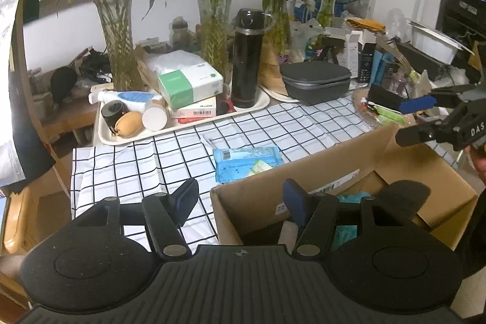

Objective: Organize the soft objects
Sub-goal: 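Reach both grippers down toward the blue wipe packet and green-white packet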

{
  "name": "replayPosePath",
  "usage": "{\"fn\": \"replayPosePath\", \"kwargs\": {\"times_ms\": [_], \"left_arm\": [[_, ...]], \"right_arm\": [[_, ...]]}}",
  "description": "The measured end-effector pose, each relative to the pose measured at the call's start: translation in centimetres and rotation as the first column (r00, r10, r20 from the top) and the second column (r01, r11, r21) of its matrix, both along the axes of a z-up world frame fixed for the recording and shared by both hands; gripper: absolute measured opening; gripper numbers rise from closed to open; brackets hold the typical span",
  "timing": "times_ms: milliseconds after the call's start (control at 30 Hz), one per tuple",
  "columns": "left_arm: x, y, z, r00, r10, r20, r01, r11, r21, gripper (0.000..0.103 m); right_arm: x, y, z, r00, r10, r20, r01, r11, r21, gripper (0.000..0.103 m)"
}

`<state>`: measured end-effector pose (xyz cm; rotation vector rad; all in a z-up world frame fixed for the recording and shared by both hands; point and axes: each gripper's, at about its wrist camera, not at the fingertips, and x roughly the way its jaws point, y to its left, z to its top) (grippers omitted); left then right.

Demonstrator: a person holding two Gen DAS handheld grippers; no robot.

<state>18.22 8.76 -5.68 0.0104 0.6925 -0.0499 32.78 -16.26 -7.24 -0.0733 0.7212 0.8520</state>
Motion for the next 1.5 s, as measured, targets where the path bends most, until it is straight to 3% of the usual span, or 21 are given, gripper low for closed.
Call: {"fn": "replayPosePath", "kwargs": {"times_ms": [300, 533, 800, 1067, 1500], "left_arm": [[1.8, 1.2, -1.1, 0.998, 0.030, -0.050, -0.032, 0.998, -0.045, 0.060], [2.7, 2.6, -0.7, 1.000, -0.015, -0.015, 0.011, 0.979, -0.201, 0.061], [4.9, 4.2, -1.4, 0.998, 0.020, -0.062, -0.036, 0.964, -0.263, 0.061], [7.3, 5.1, -2.9, 0.987, -0.004, -0.159, -0.040, 0.962, -0.271, 0.061], [10.4, 6.1, -5.2, 0.957, -0.065, -0.284, -0.022, 0.956, -0.293, 0.061]], "right_arm": [[1.4, 0.1, -1.0, 0.998, -0.019, -0.054, 0.017, 0.999, -0.031, 0.103], [2.9, -0.1, -1.1, 0.996, -0.046, -0.079, 0.046, 0.999, -0.004, 0.103], [4.7, 0.6, -1.3, 0.995, -0.040, -0.093, 0.041, 0.999, 0.015, 0.103], [6.8, 1.5, -2.6, 0.987, -0.026, -0.159, 0.024, 1.000, -0.012, 0.103], [9.5, 2.9, -4.2, 0.982, -0.021, -0.188, 0.009, 0.998, -0.061, 0.103]]}}
